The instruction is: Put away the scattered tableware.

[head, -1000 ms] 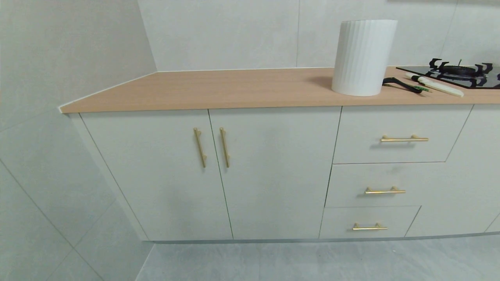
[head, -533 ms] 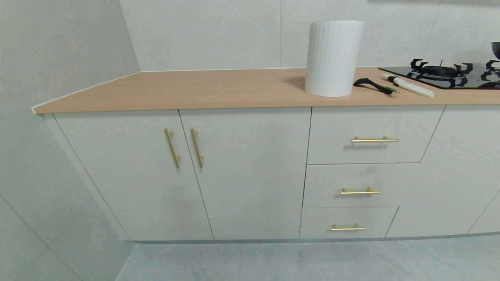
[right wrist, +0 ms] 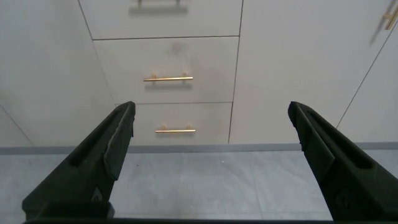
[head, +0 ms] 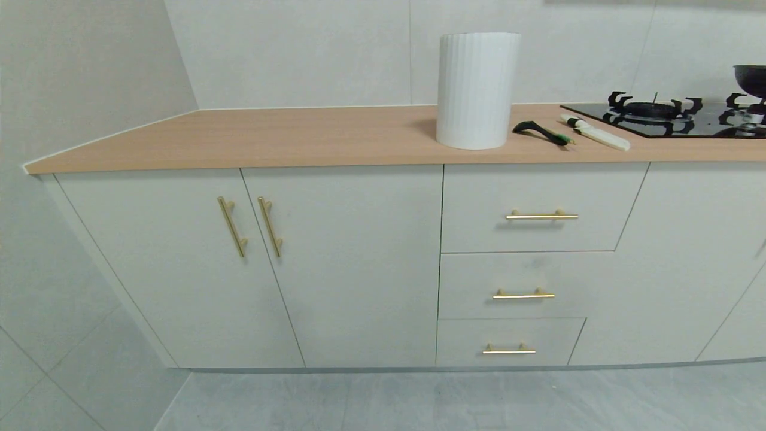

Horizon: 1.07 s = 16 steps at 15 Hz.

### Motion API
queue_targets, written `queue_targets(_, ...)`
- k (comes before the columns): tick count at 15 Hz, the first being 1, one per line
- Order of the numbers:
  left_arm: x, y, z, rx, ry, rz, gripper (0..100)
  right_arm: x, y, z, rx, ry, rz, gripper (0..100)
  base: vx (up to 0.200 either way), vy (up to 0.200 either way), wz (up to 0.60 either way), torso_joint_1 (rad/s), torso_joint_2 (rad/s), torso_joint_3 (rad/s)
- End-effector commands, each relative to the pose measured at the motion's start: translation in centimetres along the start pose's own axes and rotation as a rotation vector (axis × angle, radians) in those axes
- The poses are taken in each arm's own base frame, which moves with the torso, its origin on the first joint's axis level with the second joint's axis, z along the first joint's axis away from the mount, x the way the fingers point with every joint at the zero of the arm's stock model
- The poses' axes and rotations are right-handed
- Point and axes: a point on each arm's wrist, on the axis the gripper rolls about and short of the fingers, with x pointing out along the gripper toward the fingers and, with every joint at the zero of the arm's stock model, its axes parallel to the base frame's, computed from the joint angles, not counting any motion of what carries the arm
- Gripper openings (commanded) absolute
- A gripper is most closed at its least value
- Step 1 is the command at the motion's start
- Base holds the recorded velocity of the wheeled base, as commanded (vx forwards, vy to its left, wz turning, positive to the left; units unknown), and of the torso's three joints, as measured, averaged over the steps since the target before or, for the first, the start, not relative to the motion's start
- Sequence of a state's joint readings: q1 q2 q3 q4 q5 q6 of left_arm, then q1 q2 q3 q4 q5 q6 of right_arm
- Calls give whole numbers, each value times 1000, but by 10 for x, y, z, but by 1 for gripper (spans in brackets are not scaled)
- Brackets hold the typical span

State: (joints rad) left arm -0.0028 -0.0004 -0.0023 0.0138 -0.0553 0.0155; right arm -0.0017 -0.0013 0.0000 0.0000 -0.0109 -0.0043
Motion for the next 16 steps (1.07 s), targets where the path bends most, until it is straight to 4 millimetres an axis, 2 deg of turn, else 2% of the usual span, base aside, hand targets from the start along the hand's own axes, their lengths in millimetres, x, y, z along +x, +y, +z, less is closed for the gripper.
queue_targets(1,0,0,0,0,0,1,100,0,0,0,0,1,0,100,0,0,0,0,0,0)
queue_targets(3,0,0,0,0,0,1,100,0,0,0,0,1,0,100,0,0,0,0,0,0)
queue_targets(6,0,0,0,0,0,1,100,0,0,0,0,1,0,100,200,0,0,1,2,5)
queue_targets(16,0,0,0,-2,0,1,100,0,0,0,-13,4,3,100,0,0,0,0,0,0)
